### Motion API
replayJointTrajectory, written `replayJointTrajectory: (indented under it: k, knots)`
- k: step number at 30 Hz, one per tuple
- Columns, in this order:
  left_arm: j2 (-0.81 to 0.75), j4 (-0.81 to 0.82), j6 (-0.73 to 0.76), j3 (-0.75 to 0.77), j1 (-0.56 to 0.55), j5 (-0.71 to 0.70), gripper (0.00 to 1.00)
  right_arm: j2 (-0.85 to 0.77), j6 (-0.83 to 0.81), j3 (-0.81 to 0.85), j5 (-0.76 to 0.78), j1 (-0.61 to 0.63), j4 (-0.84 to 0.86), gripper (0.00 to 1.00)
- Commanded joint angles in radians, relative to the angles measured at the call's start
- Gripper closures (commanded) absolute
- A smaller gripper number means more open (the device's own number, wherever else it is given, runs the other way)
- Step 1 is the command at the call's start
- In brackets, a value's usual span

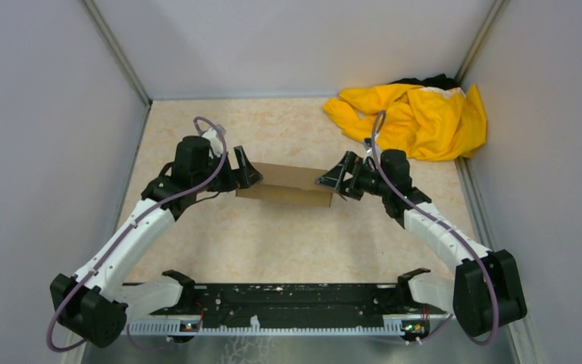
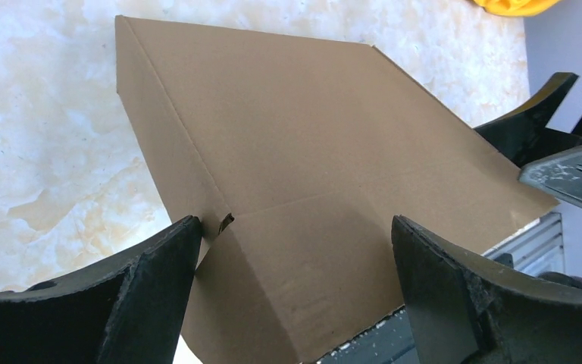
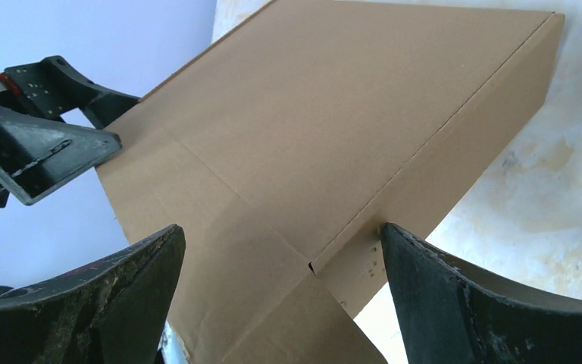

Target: Fold the paper box

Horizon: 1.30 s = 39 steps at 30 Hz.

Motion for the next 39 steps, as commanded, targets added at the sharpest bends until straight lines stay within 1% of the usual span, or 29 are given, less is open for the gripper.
replayJointTrajectory:
  k: [1, 5, 14, 19, 25, 31, 39]
  knots:
    - [0.03, -0.031, -0.054, 0.074, -0.017, 0.178, 0.02, -0.054, 0.083, 0.088, -0.107, 0.017, -0.012, 0.01]
    - [0.054, -0.064, -0.081, 0.11, -0.016, 0.226, 0.02, -0.054, 0.099, 0.132, -0.115, 0.017, -0.104, 0.01]
    - [0.064, -0.141, -0.127, 0.168, -0.015, 0.23, 0.02, -0.02, 0.083, 0.273, -0.133, 0.015, -0.31, 0.01]
    - [0.087, -0.177, -0.154, 0.209, -0.01, 0.239, 0.02, 0.012, 0.086, 0.321, -0.149, 0.014, -0.363, 0.01]
    - [0.13, -0.219, -0.19, 0.254, 0.012, 0.277, 0.02, 0.05, 0.131, 0.33, -0.188, 0.009, -0.347, 0.01]
    - [0.178, -0.24, -0.218, 0.285, 0.042, 0.331, 0.01, 0.1, 0.198, 0.329, -0.242, -0.005, -0.276, 0.01]
    - [0.229, -0.206, -0.253, 0.291, 0.108, 0.418, 0.02, 0.194, 0.248, 0.37, -0.287, -0.029, -0.216, 0.01]
